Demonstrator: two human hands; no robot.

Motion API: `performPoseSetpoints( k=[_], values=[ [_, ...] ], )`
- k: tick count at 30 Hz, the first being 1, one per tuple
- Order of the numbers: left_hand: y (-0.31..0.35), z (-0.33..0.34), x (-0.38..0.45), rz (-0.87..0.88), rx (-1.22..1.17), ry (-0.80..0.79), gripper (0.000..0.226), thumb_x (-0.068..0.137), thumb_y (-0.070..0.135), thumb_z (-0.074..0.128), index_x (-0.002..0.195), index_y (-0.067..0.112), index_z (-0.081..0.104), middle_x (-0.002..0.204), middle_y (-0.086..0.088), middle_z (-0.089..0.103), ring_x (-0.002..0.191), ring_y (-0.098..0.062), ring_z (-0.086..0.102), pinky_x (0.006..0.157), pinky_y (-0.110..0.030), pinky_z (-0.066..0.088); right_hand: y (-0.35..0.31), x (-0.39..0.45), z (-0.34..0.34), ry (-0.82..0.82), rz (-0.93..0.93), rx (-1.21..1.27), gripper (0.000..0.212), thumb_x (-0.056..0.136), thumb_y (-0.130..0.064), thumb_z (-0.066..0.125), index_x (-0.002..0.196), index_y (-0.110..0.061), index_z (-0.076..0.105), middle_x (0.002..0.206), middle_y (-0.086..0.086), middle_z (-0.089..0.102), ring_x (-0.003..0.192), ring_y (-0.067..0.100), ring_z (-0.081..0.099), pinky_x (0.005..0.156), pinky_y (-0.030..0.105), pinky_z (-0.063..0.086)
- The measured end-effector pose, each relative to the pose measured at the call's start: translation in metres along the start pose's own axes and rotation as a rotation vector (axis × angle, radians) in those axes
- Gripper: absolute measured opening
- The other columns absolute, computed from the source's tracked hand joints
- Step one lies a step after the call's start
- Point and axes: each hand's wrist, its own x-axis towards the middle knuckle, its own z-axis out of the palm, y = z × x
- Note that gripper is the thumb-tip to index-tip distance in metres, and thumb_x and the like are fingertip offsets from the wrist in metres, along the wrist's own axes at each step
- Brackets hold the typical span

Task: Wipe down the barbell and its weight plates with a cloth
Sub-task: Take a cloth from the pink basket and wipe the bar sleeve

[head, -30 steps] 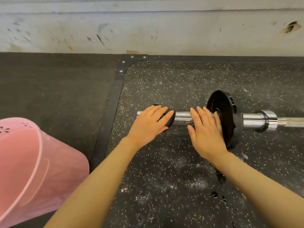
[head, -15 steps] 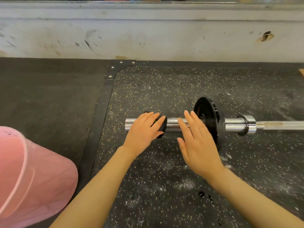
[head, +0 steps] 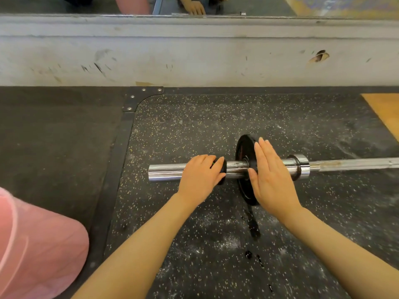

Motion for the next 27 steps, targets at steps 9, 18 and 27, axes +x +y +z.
performPoseSetpoints(
  k=[9, 18, 27],
  values=[
    [0.031, 0.018, 0.032, 0.004, -0.04, -0.061, 0.049, 0.097, 0.044, 0.039, 0.135, 0.017, 0.053, 0.11, -0.005, 0.064, 0.097, -0.026, 0.06, 0.083, -0.038, 0.043, 0.002, 0.004, 0.008, 0.041, 0.007, 0.026, 0.058, 0.099, -0.029, 0.031, 0.144, 0.007, 0.034, 0.152, 0.021, 0.032, 0.143, 0.033, 0.027, 0.119, 0.037, 0.016],
    [-0.026, 0.004, -0.012, -0.009, 0.018, 0.066, 0.042, 0.094, 0.037, 0.047, 0.12, 0.009, 0.067, 0.098, -0.011, 0.068, 0.086, -0.031, 0.064, 0.07, -0.039, 0.052, 0.003, -0.001, 0.011, 0.067, -0.02, 0.041, 0.057, 0.101, -0.03, 0.031, 0.146, 0.005, 0.031, 0.154, 0.019, 0.03, 0.145, 0.031, 0.024, 0.12, 0.036, 0.014],
    [0.026, 0.013, 0.015, -0.045, -0.023, 0.045, 0.033, 0.097, 0.033, 0.05, 0.115, 0.011, 0.066, 0.085, -0.009, 0.065, 0.071, -0.029, 0.059, 0.061, -0.036, 0.044, 0.004, -0.016, 0.012, 0.069, -0.037, 0.046, 0.058, 0.101, -0.028, 0.035, 0.147, 0.006, 0.027, 0.155, 0.021, 0.026, 0.146, 0.033, 0.02, 0.121, 0.04, 0.015]
  ],
)
